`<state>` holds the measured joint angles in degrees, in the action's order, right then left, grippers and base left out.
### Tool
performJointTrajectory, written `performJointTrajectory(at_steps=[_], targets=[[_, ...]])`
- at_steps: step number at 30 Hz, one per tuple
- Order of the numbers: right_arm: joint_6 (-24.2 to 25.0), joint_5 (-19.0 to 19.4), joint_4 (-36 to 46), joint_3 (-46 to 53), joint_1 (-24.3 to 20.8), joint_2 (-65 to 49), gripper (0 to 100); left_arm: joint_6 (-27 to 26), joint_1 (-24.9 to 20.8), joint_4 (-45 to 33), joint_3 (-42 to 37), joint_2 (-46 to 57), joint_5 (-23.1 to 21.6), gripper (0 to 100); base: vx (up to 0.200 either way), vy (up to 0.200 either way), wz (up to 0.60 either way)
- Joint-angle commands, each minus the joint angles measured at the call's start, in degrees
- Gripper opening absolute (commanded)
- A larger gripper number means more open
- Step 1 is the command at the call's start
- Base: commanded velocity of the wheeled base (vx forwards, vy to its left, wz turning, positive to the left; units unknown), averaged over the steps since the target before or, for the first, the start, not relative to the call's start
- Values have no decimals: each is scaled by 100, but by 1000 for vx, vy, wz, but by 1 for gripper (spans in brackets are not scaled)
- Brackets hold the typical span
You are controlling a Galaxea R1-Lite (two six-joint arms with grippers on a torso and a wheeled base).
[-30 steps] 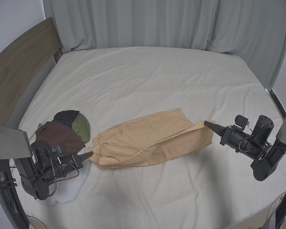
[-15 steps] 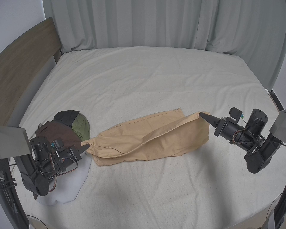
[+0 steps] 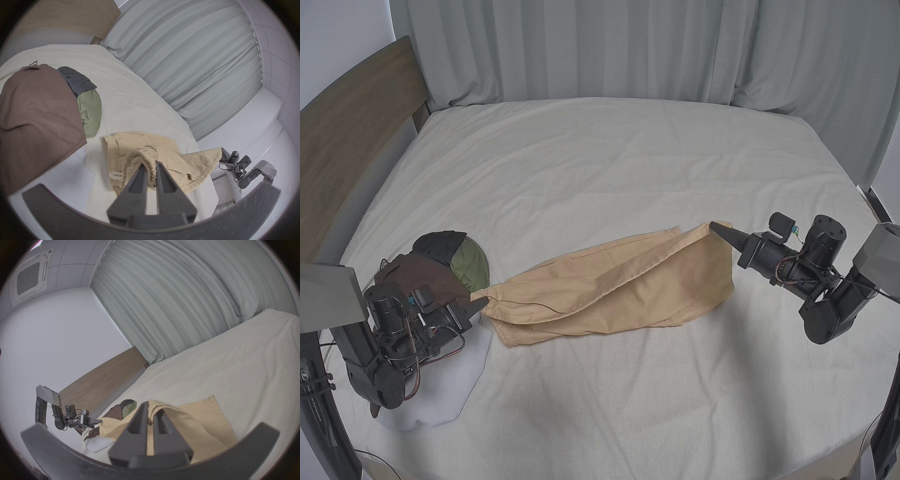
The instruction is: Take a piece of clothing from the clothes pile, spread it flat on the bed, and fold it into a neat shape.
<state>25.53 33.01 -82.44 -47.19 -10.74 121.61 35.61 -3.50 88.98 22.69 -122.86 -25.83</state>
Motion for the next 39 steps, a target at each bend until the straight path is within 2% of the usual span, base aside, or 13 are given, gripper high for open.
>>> performJointTrajectory(at_steps=[1,7,15,22,39], targets=[[93,-5,167,-458,37,310,0,139,-72,-3,96,-54,131,0,0,0,0],[304,-14,308,-950,11,574,0,429,-160,-12,227,-98,333,0,0,0,0],[304,-102,818,-1504,19,732,0,447,-186,-12,359,-415,527,0,0,0,0],[304,-137,1240,-1855,46,864,0,570,-177,-12,474,-634,535,0,0,0,0],[304,-304,1380,-2497,46,1453,0,702,-257,-3,816,-1039,553,0,0,0,0]])
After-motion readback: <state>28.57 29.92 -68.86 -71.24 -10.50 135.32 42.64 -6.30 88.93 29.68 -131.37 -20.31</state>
